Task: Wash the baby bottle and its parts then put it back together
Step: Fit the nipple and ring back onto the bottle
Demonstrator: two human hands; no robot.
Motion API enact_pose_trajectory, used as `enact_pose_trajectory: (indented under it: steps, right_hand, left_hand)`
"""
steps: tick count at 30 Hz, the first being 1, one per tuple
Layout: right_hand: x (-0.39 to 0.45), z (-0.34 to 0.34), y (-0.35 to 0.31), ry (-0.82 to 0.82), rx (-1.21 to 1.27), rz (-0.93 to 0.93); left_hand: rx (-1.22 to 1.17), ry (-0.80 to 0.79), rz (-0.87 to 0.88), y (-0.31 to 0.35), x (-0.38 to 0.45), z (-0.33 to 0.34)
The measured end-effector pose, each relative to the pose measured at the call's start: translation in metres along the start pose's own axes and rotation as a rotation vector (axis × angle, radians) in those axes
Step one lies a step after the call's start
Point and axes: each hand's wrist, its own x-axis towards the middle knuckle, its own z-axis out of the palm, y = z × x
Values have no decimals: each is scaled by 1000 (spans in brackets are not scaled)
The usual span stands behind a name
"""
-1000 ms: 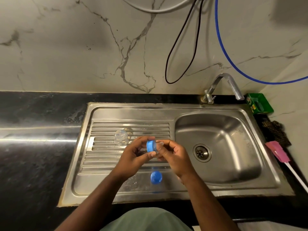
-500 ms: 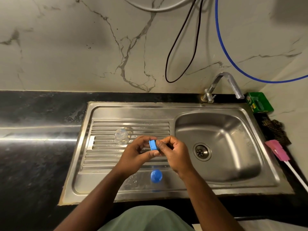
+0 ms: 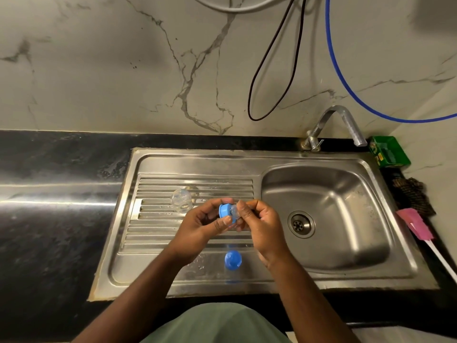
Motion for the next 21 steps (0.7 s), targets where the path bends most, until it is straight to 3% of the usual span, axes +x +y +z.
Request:
enact_pose_trajectory:
  steps: [2,5,10,14,18,21]
  right_hand:
    - [0,-2,2,-37,-25,-5]
    - [2,-11,4,-116,-211,-177]
    - [7,-17,2,-230,-395,-252]
    - [10,-19,0,-173,-472,-305]
    - [6,-14,4,-95,-539,-558]
    - [7,-19,2,-82,-413,-415]
  left_hand:
    - [39,32,1,1,-1,-1]
    - [69,123,-6,2,-2,-3]
    - [135,112,-25,1,-5,-3]
    - [146,135,-42,-2,-5,0]
    - [118,146,-41,-1,-5,-1]
    - [98,92,-32,3,-6,-2]
